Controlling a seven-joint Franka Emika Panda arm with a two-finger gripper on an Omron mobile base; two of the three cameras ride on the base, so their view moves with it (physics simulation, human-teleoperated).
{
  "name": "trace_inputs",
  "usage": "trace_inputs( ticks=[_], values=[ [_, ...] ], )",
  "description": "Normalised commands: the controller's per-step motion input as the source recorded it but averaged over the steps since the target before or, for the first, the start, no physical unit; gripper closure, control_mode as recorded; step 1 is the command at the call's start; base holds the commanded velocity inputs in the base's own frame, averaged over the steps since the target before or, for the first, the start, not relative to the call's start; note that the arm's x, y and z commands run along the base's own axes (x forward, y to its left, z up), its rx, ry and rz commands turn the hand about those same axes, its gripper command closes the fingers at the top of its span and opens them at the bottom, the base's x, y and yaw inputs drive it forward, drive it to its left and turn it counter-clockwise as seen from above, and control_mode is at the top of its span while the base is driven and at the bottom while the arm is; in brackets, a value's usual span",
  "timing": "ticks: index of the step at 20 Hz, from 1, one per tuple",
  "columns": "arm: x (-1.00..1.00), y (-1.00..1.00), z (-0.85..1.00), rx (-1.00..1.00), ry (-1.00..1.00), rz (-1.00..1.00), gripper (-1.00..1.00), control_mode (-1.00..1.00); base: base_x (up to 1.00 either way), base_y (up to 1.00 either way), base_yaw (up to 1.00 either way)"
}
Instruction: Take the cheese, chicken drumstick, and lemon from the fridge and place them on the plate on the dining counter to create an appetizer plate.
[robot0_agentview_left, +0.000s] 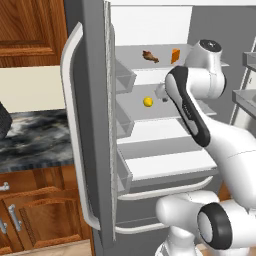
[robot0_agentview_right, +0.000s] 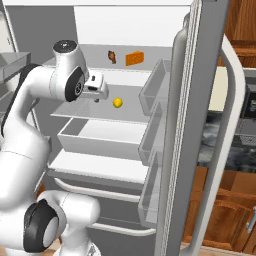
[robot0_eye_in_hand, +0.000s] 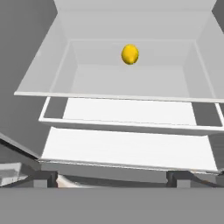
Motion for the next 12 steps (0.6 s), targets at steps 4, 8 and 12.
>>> trace_inputs(
  ticks=[4, 8, 12],
  values=[
    [0.32, 0.00, 0.71, 0.00, -0.02, 0.00, -1.00, -1.00, 0.00, 0.00, 0.00],
    [0.33, 0.00, 0.52, 0.00, -0.06, 0.00, -1.00, -1.00, 0.00, 0.00, 0.00],
    [0.28, 0.00, 0.06, 0.00, -0.01, 0.00, -1.00, -1.00, 0.00, 0.00, 0.00]
  ],
)
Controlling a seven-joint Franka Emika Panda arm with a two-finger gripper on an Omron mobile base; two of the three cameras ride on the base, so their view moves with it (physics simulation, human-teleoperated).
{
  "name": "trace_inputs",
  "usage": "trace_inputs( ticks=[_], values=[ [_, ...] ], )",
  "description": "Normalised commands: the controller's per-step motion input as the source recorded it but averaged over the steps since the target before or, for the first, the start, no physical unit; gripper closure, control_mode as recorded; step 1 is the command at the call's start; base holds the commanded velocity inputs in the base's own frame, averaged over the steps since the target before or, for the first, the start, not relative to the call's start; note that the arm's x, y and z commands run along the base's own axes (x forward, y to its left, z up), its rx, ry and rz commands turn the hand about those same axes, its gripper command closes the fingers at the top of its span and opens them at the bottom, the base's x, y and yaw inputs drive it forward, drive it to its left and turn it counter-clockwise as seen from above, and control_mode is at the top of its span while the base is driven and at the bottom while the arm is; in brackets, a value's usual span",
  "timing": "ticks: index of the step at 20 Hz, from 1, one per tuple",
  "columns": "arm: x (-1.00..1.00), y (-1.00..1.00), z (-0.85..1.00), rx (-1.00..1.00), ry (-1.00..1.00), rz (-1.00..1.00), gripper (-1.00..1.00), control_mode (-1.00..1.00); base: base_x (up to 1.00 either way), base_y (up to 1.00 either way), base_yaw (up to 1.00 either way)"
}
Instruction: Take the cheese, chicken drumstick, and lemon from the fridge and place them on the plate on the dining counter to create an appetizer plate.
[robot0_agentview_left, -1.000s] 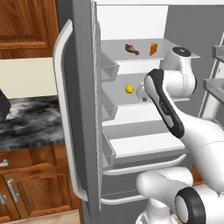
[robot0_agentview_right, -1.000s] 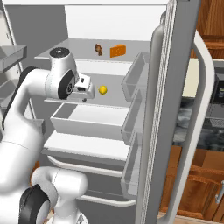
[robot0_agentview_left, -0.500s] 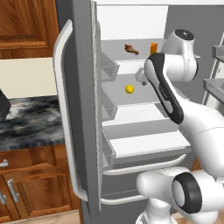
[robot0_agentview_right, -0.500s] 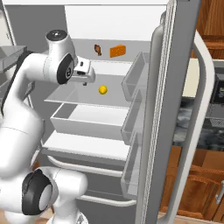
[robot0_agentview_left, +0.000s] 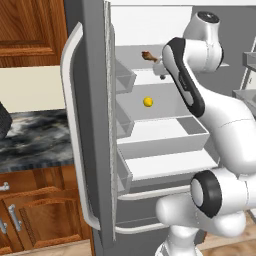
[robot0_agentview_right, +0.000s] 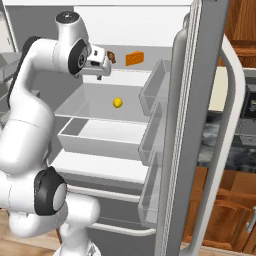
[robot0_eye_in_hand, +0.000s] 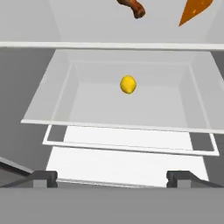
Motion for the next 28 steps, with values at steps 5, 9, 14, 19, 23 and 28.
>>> trace_inputs(
  ticks=[5, 9, 14, 19, 23, 28],
  values=[
    [0.21, 0.00, -0.01, 0.00, -0.23, 0.00, -1.00, -1.00, 0.00, 0.00, 0.00],
    [0.17, 0.00, 0.00, 0.00, -0.37, 0.00, -1.00, -1.00, 0.00, 0.00, 0.00],
    [0.27, 0.00, 0.00, 0.00, -0.03, 0.00, -1.00, -1.00, 0.00, 0.00, 0.00],
    [0.32, 0.00, 0.03, 0.00, 0.00, 0.00, -1.00, -1.00, 0.00, 0.00, 0.00],
    [0.34, 0.00, 0.02, 0.00, -0.02, 0.03, -1.00, -1.00, 0.00, 0.00, 0.00],
    [0.37, -0.03, 0.00, 0.00, 0.00, 0.01, -1.00, -1.00, 0.00, 0.00, 0.00]
  ],
)
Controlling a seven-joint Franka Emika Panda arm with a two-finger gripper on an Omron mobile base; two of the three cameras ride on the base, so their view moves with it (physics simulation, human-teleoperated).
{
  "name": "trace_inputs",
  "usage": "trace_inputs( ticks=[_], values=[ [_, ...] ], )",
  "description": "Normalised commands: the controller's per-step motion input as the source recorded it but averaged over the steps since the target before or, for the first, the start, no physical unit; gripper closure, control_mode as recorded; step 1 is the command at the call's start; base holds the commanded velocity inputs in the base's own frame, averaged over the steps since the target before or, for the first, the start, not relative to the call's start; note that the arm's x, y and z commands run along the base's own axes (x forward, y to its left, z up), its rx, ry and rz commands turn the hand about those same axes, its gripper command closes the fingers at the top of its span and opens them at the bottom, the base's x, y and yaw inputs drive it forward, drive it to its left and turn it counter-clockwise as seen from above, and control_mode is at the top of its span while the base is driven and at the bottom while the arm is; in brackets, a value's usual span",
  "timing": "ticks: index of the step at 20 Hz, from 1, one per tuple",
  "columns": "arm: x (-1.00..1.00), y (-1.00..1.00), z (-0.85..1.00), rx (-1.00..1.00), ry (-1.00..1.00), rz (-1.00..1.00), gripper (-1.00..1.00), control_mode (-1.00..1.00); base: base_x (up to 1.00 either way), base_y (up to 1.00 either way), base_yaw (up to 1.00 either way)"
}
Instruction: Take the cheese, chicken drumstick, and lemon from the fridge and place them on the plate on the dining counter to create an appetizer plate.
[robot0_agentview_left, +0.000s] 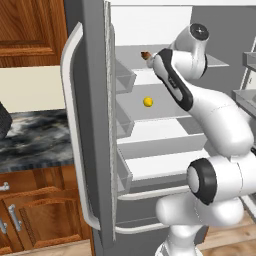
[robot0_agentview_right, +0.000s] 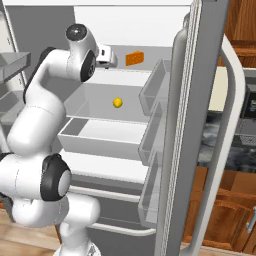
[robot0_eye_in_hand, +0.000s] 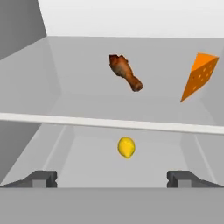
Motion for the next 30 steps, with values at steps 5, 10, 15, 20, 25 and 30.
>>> trace_inputs(
  ticks=[5, 10, 15, 20, 25, 30],
  values=[
    [0.40, -0.10, 0.00, 0.00, 0.00, 0.01, -1.00, -1.00, 0.00, 0.00, 0.00],
    [0.42, -0.03, 0.00, 0.00, 0.01, 0.01, -1.00, -1.00, 0.00, 0.00, 0.00],
    [0.45, 0.00, 0.00, 0.00, 0.05, 0.04, -1.00, -1.00, 0.00, 0.00, 0.00],
    [0.39, -0.05, 0.00, 0.00, 0.03, 0.06, -1.00, -1.00, 0.00, 0.00, 0.00],
    [0.41, -0.01, 0.00, 0.00, 0.00, 0.05, -1.00, -1.00, 0.00, 0.00, 0.00],
    [0.44, 0.00, 0.00, 0.00, 0.00, 0.04, -1.00, -1.00, 0.00, 0.00, 0.00]
  ],
)
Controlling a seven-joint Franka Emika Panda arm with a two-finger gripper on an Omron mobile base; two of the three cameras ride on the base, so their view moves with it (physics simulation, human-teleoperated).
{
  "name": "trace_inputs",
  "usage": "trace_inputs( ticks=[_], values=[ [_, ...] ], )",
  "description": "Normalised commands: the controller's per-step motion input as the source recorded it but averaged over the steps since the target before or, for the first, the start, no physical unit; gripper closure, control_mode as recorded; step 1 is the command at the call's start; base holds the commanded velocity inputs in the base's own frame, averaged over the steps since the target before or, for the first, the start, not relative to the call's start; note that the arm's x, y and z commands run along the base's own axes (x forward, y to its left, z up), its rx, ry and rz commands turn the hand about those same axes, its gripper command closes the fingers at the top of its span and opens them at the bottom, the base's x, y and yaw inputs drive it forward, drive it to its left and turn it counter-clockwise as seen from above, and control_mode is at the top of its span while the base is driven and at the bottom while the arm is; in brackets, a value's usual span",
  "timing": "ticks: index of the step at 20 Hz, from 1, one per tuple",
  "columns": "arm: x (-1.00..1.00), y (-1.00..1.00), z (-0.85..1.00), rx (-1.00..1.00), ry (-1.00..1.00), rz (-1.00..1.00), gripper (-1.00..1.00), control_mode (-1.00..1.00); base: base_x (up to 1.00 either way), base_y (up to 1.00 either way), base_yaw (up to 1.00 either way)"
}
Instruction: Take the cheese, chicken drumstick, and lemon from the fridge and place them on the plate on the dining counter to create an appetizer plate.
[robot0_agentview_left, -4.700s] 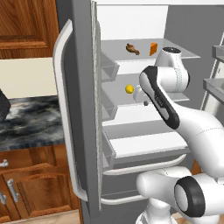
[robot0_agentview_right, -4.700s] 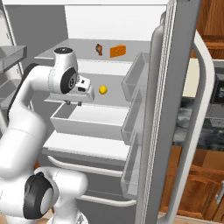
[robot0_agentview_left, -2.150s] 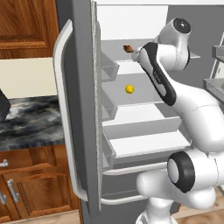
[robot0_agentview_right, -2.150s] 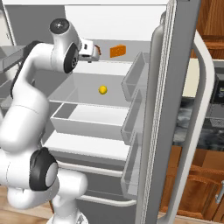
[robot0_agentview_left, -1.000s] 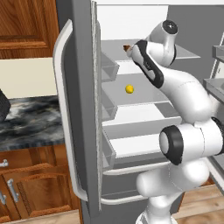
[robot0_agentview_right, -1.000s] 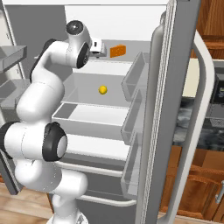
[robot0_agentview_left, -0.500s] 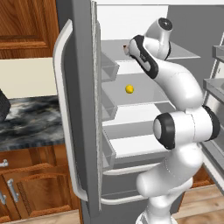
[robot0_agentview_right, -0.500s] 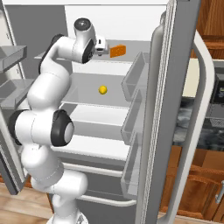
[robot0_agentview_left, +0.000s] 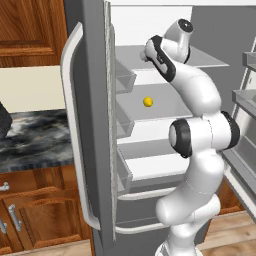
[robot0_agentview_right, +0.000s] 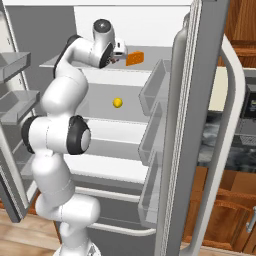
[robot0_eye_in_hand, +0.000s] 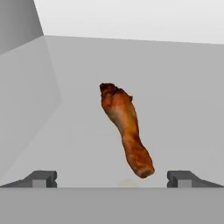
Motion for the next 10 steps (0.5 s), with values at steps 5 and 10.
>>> trace_inputs(
  ticks=[5, 10],
  values=[
    [0.42, 0.00, -0.04, 0.00, 0.00, 0.03, -1.00, -1.00, 0.00, 0.00, 0.00],
    [0.35, 0.01, -0.16, 0.00, 0.00, 0.02, -1.00, -1.00, 0.00, 0.00, 0.00]
  ],
)
